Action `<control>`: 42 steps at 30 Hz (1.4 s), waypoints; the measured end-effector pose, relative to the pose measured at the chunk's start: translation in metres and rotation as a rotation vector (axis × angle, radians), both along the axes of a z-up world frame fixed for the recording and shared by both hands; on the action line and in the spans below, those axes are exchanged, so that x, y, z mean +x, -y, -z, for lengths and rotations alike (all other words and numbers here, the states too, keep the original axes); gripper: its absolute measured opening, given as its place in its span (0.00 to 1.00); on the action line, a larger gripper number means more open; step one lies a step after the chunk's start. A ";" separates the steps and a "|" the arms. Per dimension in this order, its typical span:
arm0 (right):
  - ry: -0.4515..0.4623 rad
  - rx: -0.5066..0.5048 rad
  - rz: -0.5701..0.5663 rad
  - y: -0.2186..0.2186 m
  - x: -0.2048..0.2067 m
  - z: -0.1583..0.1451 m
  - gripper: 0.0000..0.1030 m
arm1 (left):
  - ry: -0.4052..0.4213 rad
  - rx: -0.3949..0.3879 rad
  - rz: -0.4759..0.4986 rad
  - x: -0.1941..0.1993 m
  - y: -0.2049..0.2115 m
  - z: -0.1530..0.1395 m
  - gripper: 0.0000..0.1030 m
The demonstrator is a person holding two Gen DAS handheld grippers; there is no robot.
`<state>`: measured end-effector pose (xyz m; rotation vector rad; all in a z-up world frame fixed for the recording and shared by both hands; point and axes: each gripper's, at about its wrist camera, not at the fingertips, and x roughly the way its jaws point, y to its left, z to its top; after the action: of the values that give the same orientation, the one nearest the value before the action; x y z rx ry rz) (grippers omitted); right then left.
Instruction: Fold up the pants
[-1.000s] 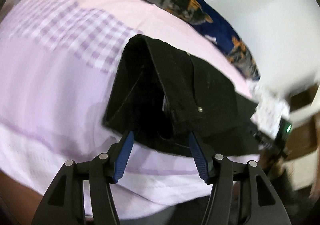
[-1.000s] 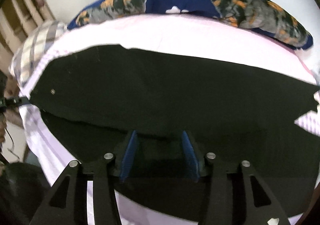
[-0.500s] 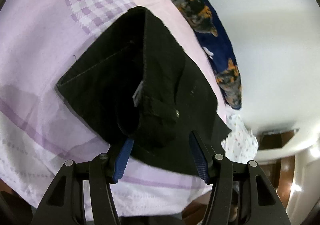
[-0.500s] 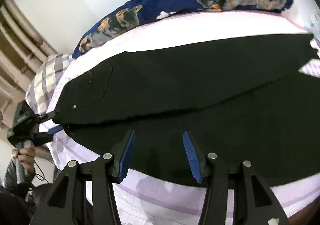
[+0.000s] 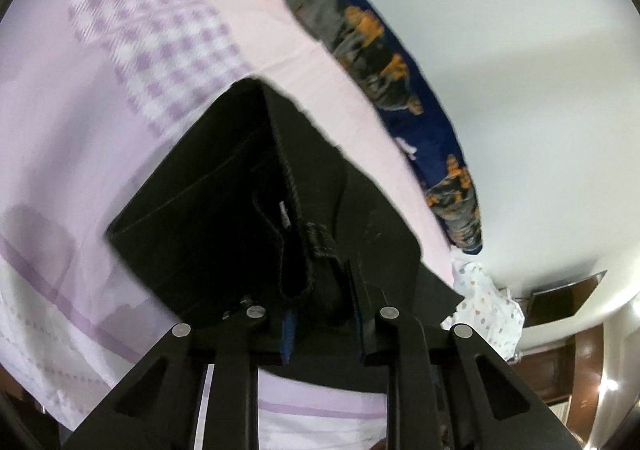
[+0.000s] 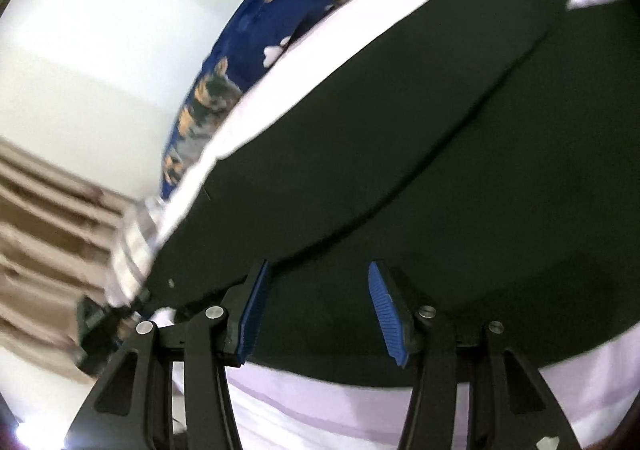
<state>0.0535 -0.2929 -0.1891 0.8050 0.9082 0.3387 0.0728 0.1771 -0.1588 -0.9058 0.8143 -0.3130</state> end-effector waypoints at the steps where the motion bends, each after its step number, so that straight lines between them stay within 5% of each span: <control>1: -0.003 0.010 0.007 0.000 0.003 0.001 0.47 | 0.013 0.006 0.002 0.001 0.000 -0.008 0.21; 14: 0.015 0.102 0.214 0.066 0.046 0.007 0.47 | 0.008 0.015 0.005 0.016 -0.008 -0.042 0.21; 25: 0.015 0.084 0.412 0.152 0.069 -0.002 0.25 | -0.046 0.108 0.015 0.025 -0.008 -0.038 0.21; 31: -0.002 0.014 0.433 0.171 0.072 -0.007 0.07 | -0.085 0.178 0.038 0.030 -0.005 -0.028 0.21; 42: 0.071 -0.228 0.434 0.140 0.022 -0.053 0.04 | -0.085 0.330 0.171 0.038 -0.013 -0.017 0.21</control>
<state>0.0759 -0.4325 -0.1359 0.7504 0.6690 -0.1143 0.1110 0.1902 -0.1423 -0.5448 0.9919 -0.2801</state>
